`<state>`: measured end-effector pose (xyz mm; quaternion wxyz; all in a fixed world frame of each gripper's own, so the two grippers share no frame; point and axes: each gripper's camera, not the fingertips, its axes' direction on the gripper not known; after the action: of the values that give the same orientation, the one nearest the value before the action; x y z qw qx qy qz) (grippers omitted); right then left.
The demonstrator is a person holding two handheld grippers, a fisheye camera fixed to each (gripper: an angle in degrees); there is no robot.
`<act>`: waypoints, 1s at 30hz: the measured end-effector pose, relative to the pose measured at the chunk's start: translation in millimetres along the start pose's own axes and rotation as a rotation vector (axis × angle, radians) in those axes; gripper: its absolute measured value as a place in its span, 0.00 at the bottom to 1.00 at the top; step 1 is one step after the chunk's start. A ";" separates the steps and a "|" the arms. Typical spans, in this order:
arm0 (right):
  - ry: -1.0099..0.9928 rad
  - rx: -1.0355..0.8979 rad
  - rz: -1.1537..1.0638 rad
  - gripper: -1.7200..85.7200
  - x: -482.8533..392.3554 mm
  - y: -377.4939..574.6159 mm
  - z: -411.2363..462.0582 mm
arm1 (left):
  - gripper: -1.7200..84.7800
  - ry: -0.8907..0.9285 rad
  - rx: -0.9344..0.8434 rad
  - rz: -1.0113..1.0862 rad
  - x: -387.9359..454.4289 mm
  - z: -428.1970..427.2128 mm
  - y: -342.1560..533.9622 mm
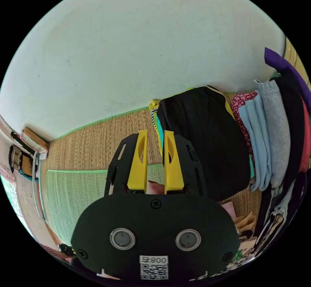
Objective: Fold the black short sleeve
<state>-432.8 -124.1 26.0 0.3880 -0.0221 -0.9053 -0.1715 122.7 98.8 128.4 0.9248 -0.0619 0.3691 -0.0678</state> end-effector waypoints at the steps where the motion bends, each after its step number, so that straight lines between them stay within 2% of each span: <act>1: 0.002 -0.014 0.005 0.12 3.6 -14.8 13.1 | 0.02 -0.004 -0.007 -0.005 0.8 -2.1 -0.4; 12: 0.078 -0.059 0.003 0.12 26.0 -89.5 88.0 | 0.02 -0.011 -0.112 -0.078 2.6 -39.7 -1.1; 18: 0.098 -0.073 0.050 0.08 46.7 -92.6 108.8 | 0.02 0.021 -0.123 -0.114 -4.9 -57.8 11.5; 24: -0.063 -0.026 0.141 0.04 80.3 -80.9 93.2 | 0.02 0.035 -0.080 -0.136 -10.9 -74.4 37.9; 30: -0.241 0.096 0.117 0.03 82.1 -42.6 24.0 | 0.02 0.061 -0.052 -0.161 -21.2 -88.0 66.7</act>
<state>-514.2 -163.9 56.4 0.2865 -0.0765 -0.9496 -0.1014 52.0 162.4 68.4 0.9029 -0.1133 0.3924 -0.1341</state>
